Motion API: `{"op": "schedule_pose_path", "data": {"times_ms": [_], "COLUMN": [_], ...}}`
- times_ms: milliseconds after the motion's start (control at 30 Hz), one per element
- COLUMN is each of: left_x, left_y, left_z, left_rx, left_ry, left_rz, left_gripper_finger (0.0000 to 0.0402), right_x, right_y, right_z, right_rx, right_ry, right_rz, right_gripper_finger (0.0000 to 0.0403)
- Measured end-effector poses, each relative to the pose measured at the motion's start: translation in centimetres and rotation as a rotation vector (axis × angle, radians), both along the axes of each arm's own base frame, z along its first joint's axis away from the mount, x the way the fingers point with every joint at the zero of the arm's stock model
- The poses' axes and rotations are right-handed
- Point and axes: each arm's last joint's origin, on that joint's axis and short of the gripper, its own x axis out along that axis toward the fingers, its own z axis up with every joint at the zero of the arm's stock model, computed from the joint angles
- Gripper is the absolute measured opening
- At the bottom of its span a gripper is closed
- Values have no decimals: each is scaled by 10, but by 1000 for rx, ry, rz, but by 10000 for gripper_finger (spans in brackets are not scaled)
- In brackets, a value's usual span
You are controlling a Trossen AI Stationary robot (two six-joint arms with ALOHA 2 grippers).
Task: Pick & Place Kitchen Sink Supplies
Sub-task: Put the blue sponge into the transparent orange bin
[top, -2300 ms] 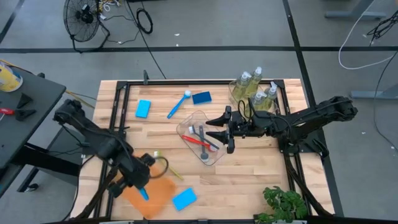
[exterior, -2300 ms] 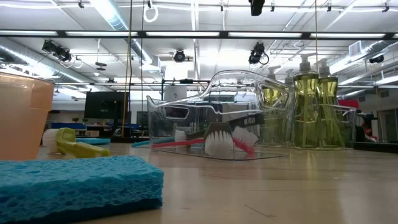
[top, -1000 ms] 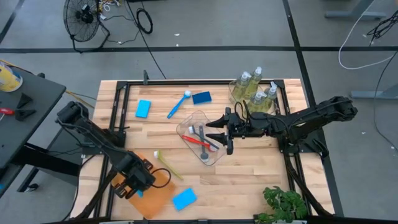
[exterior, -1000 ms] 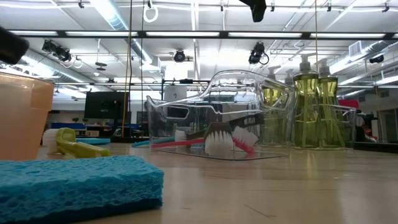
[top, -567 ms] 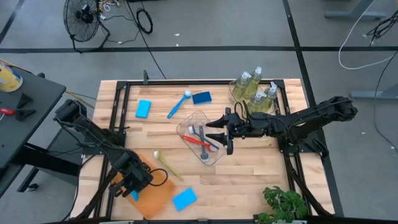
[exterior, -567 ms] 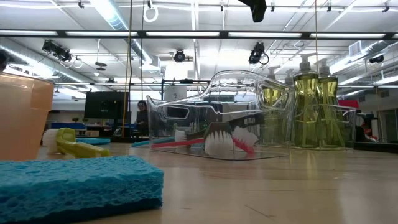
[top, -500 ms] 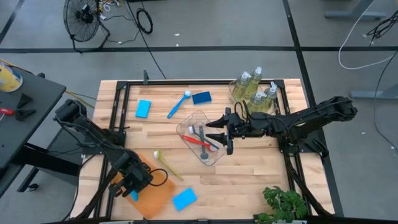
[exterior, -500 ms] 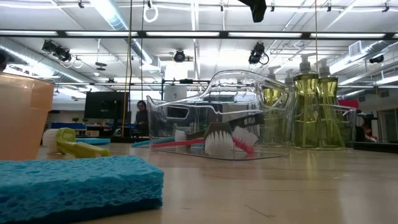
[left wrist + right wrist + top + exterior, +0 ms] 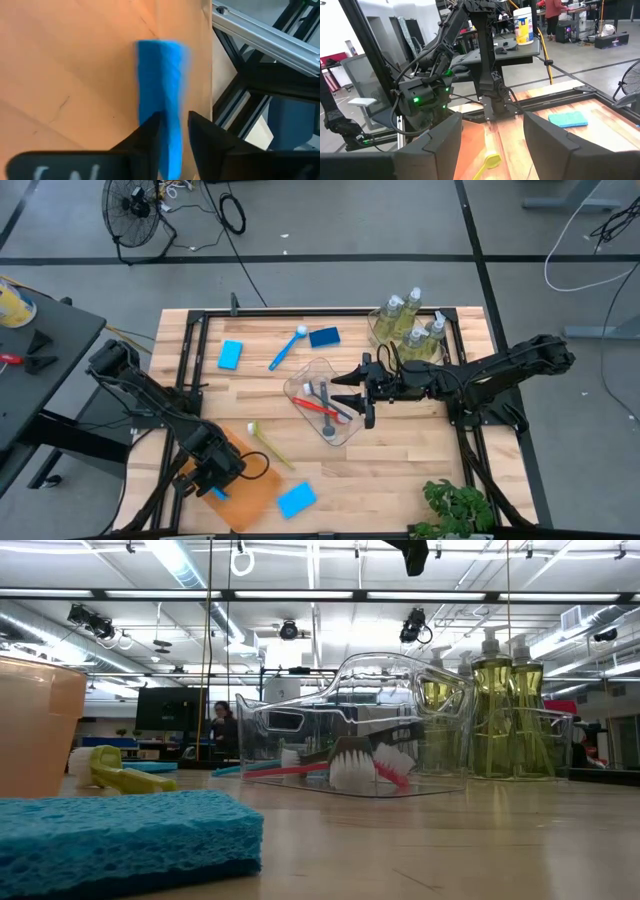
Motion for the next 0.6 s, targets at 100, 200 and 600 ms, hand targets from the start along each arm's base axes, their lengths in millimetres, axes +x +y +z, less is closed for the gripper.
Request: {"op": "schedule_pose_path", "data": {"times_ms": [100, 200, 600], "left_x": [-1, -1, 4], "left_y": [1, 0, 13], "left_z": [0, 0, 21], "left_rx": [3, 0, 73], "left_ry": [9, 21, 106], "left_rz": [1, 11, 34], "left_gripper_finger": [128, 153, 188], "right_x": [0, 0, 0], "right_y": [0, 0, 0], "right_z": [0, 0, -1], "right_rx": [0, 0, -1], "right_ry": [0, 2, 5], "right_rz": [0, 0, 1], "right_gripper_finger": [212, 212, 212]}}
